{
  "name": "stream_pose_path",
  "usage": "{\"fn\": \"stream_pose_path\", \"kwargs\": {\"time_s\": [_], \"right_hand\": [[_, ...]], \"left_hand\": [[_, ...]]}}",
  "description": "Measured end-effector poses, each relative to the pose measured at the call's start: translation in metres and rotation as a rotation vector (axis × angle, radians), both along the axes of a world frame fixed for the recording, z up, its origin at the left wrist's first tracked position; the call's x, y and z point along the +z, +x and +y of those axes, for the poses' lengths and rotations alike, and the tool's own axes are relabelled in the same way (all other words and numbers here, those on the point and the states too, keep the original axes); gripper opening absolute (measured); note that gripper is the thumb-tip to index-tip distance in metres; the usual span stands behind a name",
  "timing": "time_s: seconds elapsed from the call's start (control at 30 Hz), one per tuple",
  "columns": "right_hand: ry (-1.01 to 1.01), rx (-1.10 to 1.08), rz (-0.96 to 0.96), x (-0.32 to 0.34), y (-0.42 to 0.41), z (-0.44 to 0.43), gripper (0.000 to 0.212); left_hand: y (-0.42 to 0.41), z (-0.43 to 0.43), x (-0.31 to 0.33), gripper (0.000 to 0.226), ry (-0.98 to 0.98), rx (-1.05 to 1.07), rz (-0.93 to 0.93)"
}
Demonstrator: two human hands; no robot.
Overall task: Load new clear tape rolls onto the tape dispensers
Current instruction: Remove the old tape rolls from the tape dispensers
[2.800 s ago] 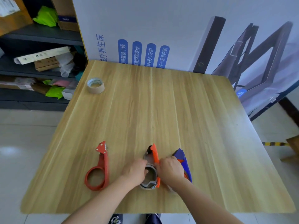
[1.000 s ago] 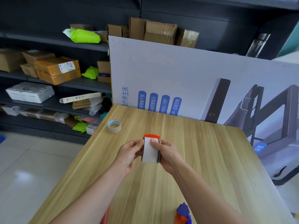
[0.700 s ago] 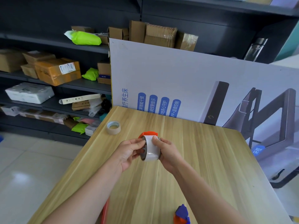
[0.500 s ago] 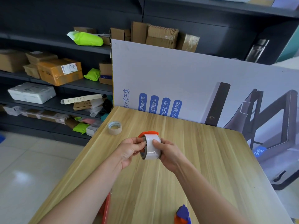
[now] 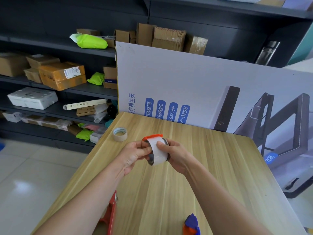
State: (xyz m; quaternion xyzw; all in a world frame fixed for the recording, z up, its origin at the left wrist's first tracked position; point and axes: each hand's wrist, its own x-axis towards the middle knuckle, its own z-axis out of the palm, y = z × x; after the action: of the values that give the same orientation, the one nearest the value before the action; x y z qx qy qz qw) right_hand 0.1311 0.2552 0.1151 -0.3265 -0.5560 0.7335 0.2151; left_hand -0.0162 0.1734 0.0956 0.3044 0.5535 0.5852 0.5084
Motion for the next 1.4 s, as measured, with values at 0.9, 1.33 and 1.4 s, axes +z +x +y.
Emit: {"fn": "stream_pose_path", "kwargs": {"time_s": [0.9, 1.33, 1.4], "right_hand": [[-0.115, -0.342, -0.277, -0.032, 0.002, 0.001, 0.021], [-0.236, -0.287, -0.259, -0.041, -0.015, 0.02, 0.019], [-0.24, -0.281, -0.251, -0.043, -0.017, 0.023, 0.018]], "left_hand": [[0.012, -0.001, -0.025, 0.03, 0.201, -0.093, 1.171], [-0.006, 0.007, -0.036, 0.028, 0.186, -0.048, 1.141], [-0.008, 0.01, -0.033, 0.024, 0.201, -0.001, 1.215]]}}
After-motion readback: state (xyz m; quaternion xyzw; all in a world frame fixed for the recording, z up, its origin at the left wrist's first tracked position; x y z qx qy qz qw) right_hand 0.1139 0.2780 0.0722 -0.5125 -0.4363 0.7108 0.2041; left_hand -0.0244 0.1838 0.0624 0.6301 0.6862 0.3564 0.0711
